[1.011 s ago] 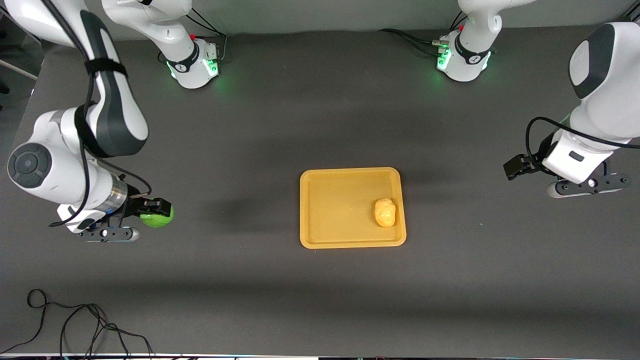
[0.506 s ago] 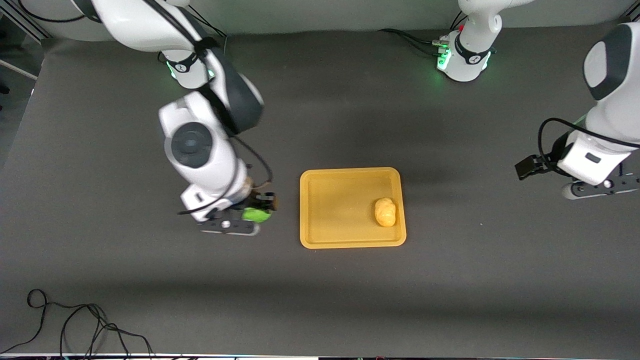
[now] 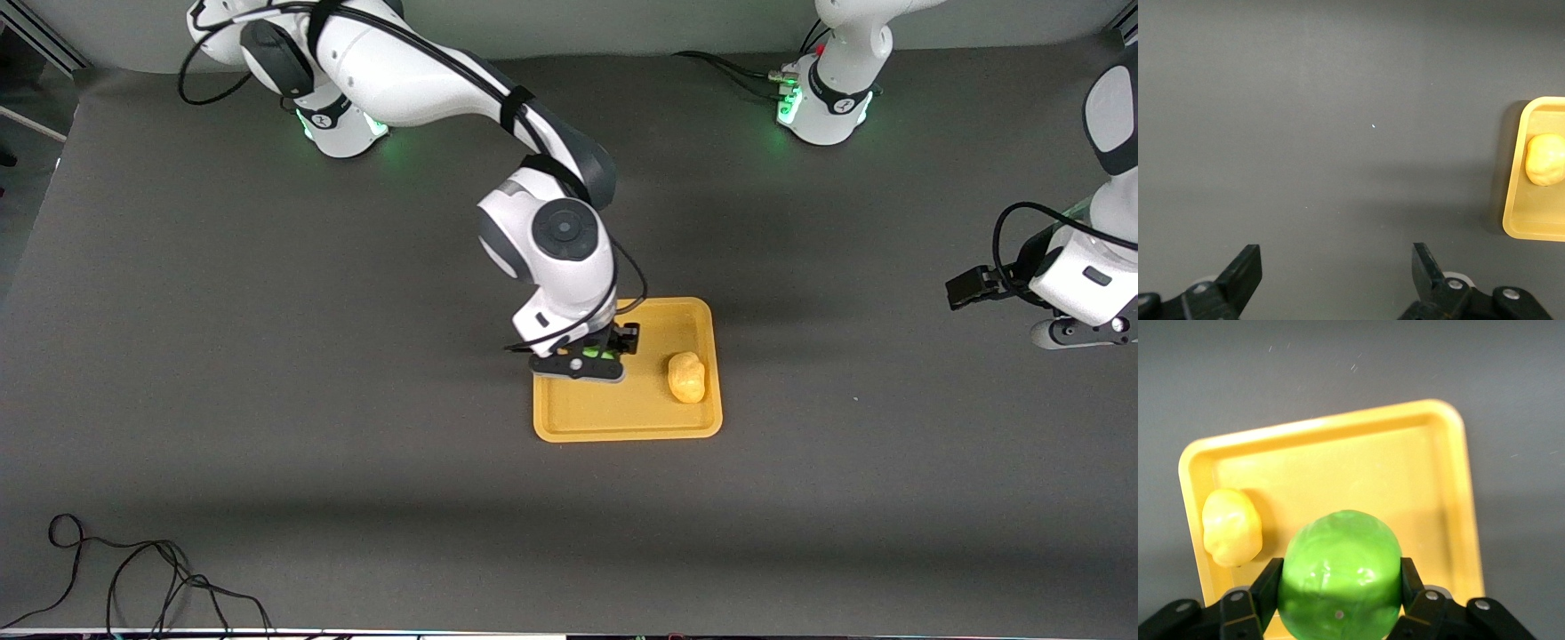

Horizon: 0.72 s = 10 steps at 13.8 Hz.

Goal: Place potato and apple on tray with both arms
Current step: 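Carry the green apple onto the tray with the right gripper, then lower the apple beside the potato and open the right gripper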

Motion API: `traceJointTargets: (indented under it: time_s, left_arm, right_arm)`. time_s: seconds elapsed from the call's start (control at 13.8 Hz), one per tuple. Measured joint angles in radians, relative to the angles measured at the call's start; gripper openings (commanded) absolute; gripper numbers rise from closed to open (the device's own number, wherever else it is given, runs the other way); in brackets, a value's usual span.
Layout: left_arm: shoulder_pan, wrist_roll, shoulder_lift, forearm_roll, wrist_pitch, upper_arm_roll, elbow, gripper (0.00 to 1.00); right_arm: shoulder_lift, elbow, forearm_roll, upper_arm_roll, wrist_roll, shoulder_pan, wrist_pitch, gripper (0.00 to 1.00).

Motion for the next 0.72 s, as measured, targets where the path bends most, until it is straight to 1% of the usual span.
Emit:
traceJointTargets:
  time_s: [0.43, 0.58, 0.72]
  left_arm:
    - [-0.001, 0.002, 0.005, -0.001, 0.0, -0.003, 0.008, 1.0]
    - [-0.001, 0.002, 0.005, -0.002, 0.0, -0.003, 0.008, 1.0]
    - [-0.001, 0.002, 0.005, -0.002, 0.0, -0.004, 0.008, 1.0]
  right_arm:
    - [0.126, 0.012, -0.048, -0.011, 0.001, 0.014, 0.165, 0.41]
    - [0.152, 0.014, -0.071, -0.011, 0.001, 0.015, 0.203, 0.41]
    - [0.168, 0.014, -0.075, -0.011, 0.001, 0.015, 0.216, 0.41]
